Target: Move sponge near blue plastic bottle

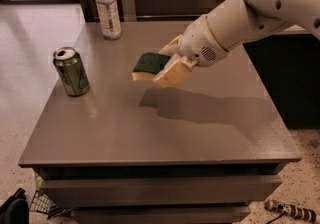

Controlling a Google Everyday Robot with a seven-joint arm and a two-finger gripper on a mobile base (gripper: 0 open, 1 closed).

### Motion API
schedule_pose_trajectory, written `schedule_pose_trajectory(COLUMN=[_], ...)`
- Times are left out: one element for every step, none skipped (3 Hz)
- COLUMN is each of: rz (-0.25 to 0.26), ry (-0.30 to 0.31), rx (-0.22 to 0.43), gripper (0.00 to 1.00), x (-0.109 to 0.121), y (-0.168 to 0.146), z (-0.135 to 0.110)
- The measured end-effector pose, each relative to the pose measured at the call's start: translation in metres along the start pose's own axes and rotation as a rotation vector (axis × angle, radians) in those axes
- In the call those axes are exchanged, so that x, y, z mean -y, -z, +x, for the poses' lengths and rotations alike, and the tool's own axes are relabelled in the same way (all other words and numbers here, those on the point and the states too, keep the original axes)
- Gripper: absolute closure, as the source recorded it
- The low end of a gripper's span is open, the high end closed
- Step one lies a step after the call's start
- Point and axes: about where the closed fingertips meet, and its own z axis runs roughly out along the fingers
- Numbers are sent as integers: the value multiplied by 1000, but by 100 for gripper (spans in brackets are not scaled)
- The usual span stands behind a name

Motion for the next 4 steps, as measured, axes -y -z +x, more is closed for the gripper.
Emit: schedule_pose_trajectory(rz=[79,143,143,143], ry=[-39,-36,-36,-63], rx=[2,30,30,28], gripper=[100,100,100,100], x=[70,123,123,161], y=[25,34,34,18], z=[4,2,2,5])
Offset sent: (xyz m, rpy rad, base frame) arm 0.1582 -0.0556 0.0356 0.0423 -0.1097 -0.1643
